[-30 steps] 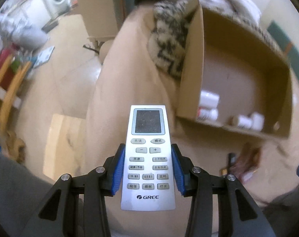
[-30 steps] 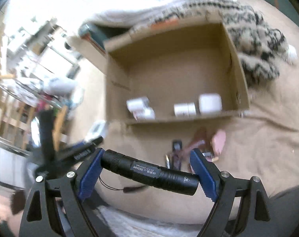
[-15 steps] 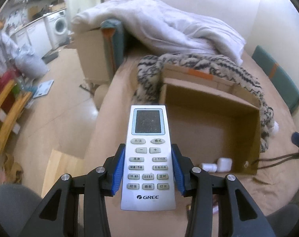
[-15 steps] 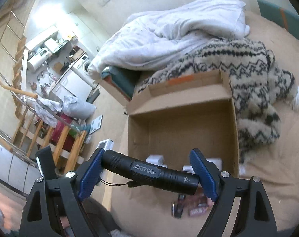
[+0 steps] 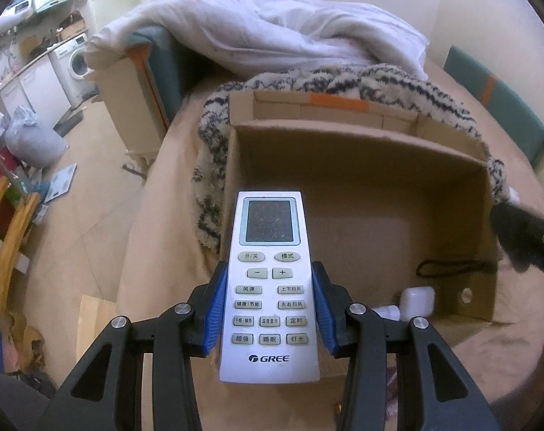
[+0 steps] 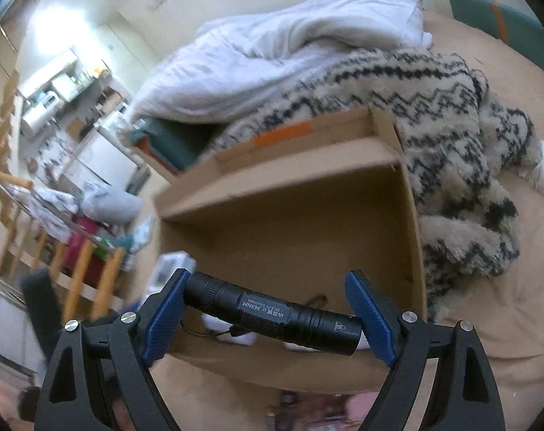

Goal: Organize rigid objects
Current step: 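Carry the remote and flashlight into the box and open both grippers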

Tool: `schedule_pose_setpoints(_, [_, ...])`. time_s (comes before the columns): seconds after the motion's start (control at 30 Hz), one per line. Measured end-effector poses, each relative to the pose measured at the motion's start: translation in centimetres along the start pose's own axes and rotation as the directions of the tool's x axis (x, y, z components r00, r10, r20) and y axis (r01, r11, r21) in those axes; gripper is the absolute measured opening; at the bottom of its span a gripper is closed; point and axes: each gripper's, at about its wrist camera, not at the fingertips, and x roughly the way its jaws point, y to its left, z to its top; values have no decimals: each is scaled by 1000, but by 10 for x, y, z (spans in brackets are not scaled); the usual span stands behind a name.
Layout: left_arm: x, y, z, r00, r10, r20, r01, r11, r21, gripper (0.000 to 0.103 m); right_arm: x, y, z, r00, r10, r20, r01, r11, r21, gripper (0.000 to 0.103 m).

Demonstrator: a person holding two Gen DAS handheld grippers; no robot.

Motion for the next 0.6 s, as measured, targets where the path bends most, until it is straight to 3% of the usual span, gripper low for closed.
schedule_pose_setpoints(0.17, [19, -11, -4, 1000, 19, -17, -18, 999, 40, 40, 15, -13, -10, 996, -76, -42, 77, 997, 2, 92])
schedule_pose_setpoints(0.6, [54, -31, -6, 995, 51, -86, -44, 996, 80, 41, 43, -20, -17, 981, -108, -162, 114, 993, 26, 92])
